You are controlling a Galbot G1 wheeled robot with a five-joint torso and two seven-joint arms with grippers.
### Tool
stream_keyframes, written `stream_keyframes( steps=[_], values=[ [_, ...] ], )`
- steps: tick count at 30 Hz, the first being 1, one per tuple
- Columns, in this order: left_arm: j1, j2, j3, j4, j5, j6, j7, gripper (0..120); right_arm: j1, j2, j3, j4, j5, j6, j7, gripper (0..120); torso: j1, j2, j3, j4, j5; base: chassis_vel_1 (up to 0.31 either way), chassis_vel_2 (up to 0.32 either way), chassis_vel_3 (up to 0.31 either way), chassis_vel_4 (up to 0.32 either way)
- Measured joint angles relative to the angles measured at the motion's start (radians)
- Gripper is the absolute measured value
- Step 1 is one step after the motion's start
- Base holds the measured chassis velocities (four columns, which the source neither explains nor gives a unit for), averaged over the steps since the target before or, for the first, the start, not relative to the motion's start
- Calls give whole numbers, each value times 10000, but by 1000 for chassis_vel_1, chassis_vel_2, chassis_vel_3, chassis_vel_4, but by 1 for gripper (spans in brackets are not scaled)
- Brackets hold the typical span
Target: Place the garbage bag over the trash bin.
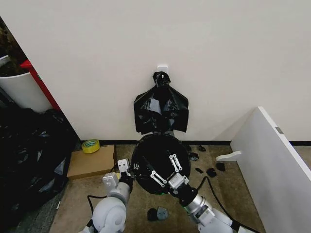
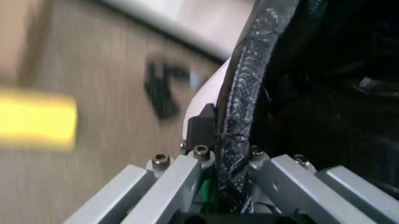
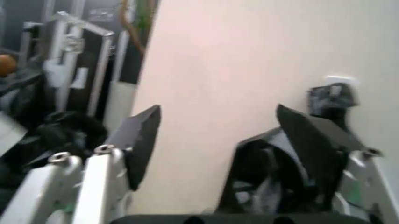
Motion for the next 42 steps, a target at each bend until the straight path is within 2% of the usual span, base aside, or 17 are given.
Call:
stream_keyframes(
  steps=[1, 3, 6, 11, 18, 24, 30, 35, 38, 42],
  values=[
    [-88, -125, -319, 29, -781, 444, -347, 0, -175, 13, 68, 53, -226, -192, 410, 79, 0, 0, 0, -5, 0, 0, 0, 0, 0],
    [-212, -226, -824, 147, -1633, 860, -671, 0, -515, 20, 280, 142, -581, -554, 938, 88, 0, 0, 0, -6, 4, 0, 0, 0, 0],
    [-253, -273, -1444, 236, -2181, 1072, -812, 0, -764, -33, 344, 202, -720, -945, 1666, 98, 0, 0, 0, -2, 3, 0, 0, 0, 0],
    [-288, -201, -2003, 304, -2641, 1129, -907, 0, -1013, -100, 359, 59, -784, -1143, 2203, 100, 0, 0, -1, -4, 1, 0, 0, 0, 0],
    [-273, -65, -2434, 221, -2925, 1188, -974, 0, -1423, 117, 204, -540, -530, -1911, 3354, 100, 0, 0, 0, -5, 1, 0, 0, 0, 0],
    [-306, -15, -2730, 61, -3154, 1210, -1001, 0, -1660, 271, 134, -1274, -712, -2051, 3606, 100, 0, 0, 0, -4, 2, 0, 0, 0, 0],
    [-69, 75, -2490, -271, -3114, 1278, -1144, 0, -1654, 440, 251, -1473, -854, -1990, 3628, 100, 0, 0, 0, -3, 3, 0, 0, 0, 0],
    [264, 73, -1736, -652, -2639, 1516, -2026, 0, -1470, 659, 742, -1154, -1089, -1764, 3735, 100, 0, 0, 0, -2, 3, 0, 0, 0, 0],
    [324, 27, -1622, -659, -2490, 1612, -2329, 0, -1491, 646, 828, -1040, -1138, -1767, 3733, 100, 0, 0, 0, -3, 1, 0, 0, 0, 0],
    [360, 0, -1513, -179, -1630, 1456, -2552, 0, -1524, 639, 842, -951, -1107, -1827, 3730, 100, 0, 0, 0, -3, 2, 0, 0, 0, 0]
  ],
)
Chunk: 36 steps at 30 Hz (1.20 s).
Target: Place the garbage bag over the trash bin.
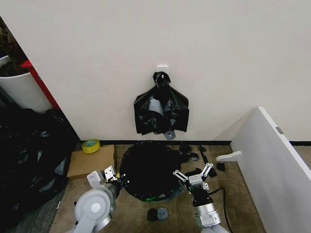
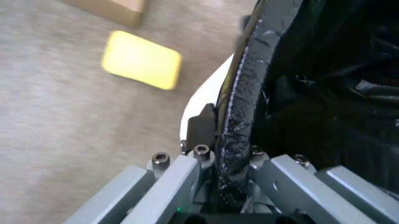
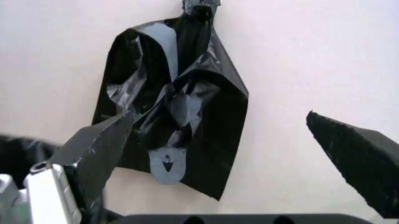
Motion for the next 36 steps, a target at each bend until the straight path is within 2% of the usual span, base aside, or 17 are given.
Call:
stream_keyframes(
  steps=[3, 8, 9, 12, 15, 16, 20, 22, 25, 27, 29, 30, 31, 34, 35, 36],
  values=[
    [7, -28, 13, 106, 165, -69, -10, 4, 0, 20, 0, 27, 8, -23, -12, 100, 0, 0, 0, 1, -1, 0, 0, 0, 0],
    [97, -14, 16, -126, 215, -69, 13, 26, 14, 52, -26, 34, 27, -75, -39, 100, 0, 0, 0, 0, 0, 0, 0, 0, 0],
    [97, -14, 16, -126, 215, -69, 13, 26, 14, 52, -26, 34, 27, -75, -39, 100, 0, 0, 0, 0, 0, 0, 0, 0, 0],
    [184, 23, -6, -328, 339, -63, 15, 38, 12, 107, -53, 2, 20, -93, -60, 100, 0, 0, 0, -1, 0, 0, 0, 0, 0],
    [344, 91, -43, -811, 744, -73, 5, 50, 2, 122, -60, -17, 6, -107, -75, 100, 0, 0, 0, 0, -1, 0, 0, 0, 0],
    [344, 91, -43, -811, 744, -73, 5, 50, 2, 122, -60, -17, 6, -107, -75, 100, 0, 0, 0, 0, -1, 0, 0, 0, 0],
    [711, 335, -95, -1845, 1190, -75, -148, 65, 41, 173, -45, -60, 41, -109, -115, 100, 0, 1, 0, 0, 0, 0, 0, 0, 0],
    [889, 474, -149, -2225, 1549, -79, -245, 77, 83, 263, -18, -67, 143, -98, -165, 100, 0, 0, 0, 0, 0, 0, 0, 0, 0],
    [1055, 586, -239, -2469, 2360, -278, -177, 85, 139, 426, 54, -63, 340, -33, -269, 100, 0, 0, 0, -1, -1, 0, 0, 0, 0],
    [1276, 641, -354, -2727, 3717, -970, 295, 93, 192, 667, 212, -24, 582, 81, -464, 100, 0, 0, 0, 0, -2, 0, 0, 0, 0],
    [1564, 611, -465, -2936, 5438, -2210, 1234, 98, 205, 989, 550, 64, 910, 233, -840, 100, 0, 0, 0, 1, 2, 0, 0, 0, 0],
    [1564, 611, -465, -2936, 5438, -2210, 1234, 98, 205, 989, 550, 64, 910, 233, -840, 100, 0, 0, 0, 1, 2, 0, 0, 0, 0],
    [1634, 580, -487, -2940, 5864, -2575, 1518, 99, 190, 1058, 650, 95, 1028, 288, -998, 100, 0, 0, 0, 2, 3, 0, 0, 0, 0],
    [2032, 62, -739, -2365, 8885, -6005, 4138, 100, -98, 1440, 1641, 348, 1911, 625, -2650, 100, 0, 1, 0, -3, -5, 0, 0, 0, 0],
    [2158, -154, -964, -2155, 9619, -7011, 4960, 100, -134, 1600, 1984, 345, 2010, 765, -3049, 100, 0, 0, 0, -4, -3, 0, 0, 0, 0],
    [2238, -322, -1126, -2074, 10018, -7621, 5480, 100, -147, 1740, 2267, 326, 2038, 885, -3331, 100, 0, 0, 0, 1, -1, 0, 0, 0, 0]
  ],
)
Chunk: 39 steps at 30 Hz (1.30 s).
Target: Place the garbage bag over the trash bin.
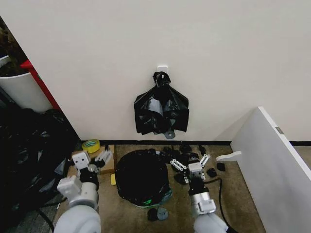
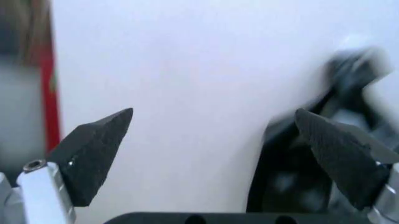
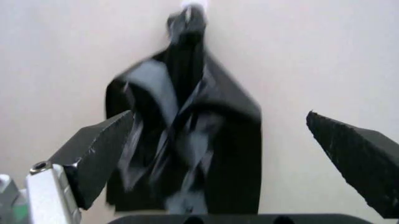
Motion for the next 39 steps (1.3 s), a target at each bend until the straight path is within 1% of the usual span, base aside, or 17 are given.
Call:
stream_keyframes(
  steps=[1, 2, 4, 5, 8, 9, 12, 14, 16, 17, 20, 22, 24, 29, 39],
  values=[
    [0, 0, 0, 0, 0, 0, 0, 100, 0, 0, 0, 0, 0, 0, 0, 100, 0, 0, 0, 0, 0, 0, 0, 0, 0],
    [137, -265, -161, -6, 271, -606, 582, 100, -36, 218, 507, -51, 12, 181, -517, 100, 0, 0, 0, 0, 2, 0, 0, 0, 0],
    [262, -669, -237, -121, 186, -1006, 1112, 100, -145, 639, 1418, -143, 19, 511, -1737, 100, 0, 0, 0, 1, 1, 0, 0, 0, 0],
    [257, -889, -265, -132, 104, -1104, 1303, 100, -214, 911, 1929, -189, 21, 635, -2388, 100, 0, 1, -1, 0, 5, 0, 0, 0, 0],
    [115, -1409, -230, 122, -29, -1203, 1562, 100, -347, 1702, 3168, -371, 236, 857, -3710, 100, 0, 0, 0, -3, 0, 0, 0, 0, 0],
    [115, -1409, -230, 122, -29, -1203, 1562, 100, -347, 1702, 3168, -371, 236, 857, -3710, 100, 0, 0, 0, -3, 0, 0, 0, 0, 0],
    [-6, -1608, -64, 370, -84, -1191, 1576, 100, -467, 2311, 3922, -599, 422, 1064, -4498, 100, 0, 0, 0, -3, 0, 0, 0, 0, 0],
    [-112, -1582, 0, 460, -165, -1124, 1530, 100, -593, 2579, 4155, -716, 417, 1178, -4826, 100, 0, 0, 0, -2, 2, 0, 0, 0, 0],
    [-199, -1525, 13, 478, -265, -1051, 1450, 100, -666, 2680, 4197, -706, 357, 1095, -4836, 100, 0, 0, 0, -1, 1, 0, 0, 0, 0],
    [-296, -1479, 12, 479, -369, -990, 1384, 100, -729, 2753, 4208, -647, 272, 945, -4777, 100, 0, 0, 0, 0, 1, 0, 0, 0, 0],
    [-464, -1155, -106, 502, -736, -757, 1182, 100, -1003, 2986, 4368, -169, 118, -68, -4475, 100, 0, 0, 0, -3, 0, 0, 0, 0, 0],
    [-450, -861, -217, 684, -815, -703, 1141, 100, -1069, 3076, 4648, 14, 290, -278, -4615, 100, 0, 0, 0, -1, 0, 0, 0, 0, 0],
    [-434, -643, -291, 923, -850, -707, 1124, 100, -1100, 3143, 5048, 69, 568, -231, -5065, 100, 0, 0, 0, -2, -1, 0, 0, 0, 0],
    [-500, -603, -315, 1268, -873, -821, 1095, 100, -1228, 3215, 5510, 73, 1097, 80, -5636, 100, 0, 0, 0, -1, -1, 0, 0, 0, 0],
    [-542, -508, -400, 1434, -884, -1014, 1015, 100, -1537, 3446, 5640, 141, 1383, 196, -5574, 100, 0, 0, 0, -1, 1, 0, 0, 0, 0]
  ],
)
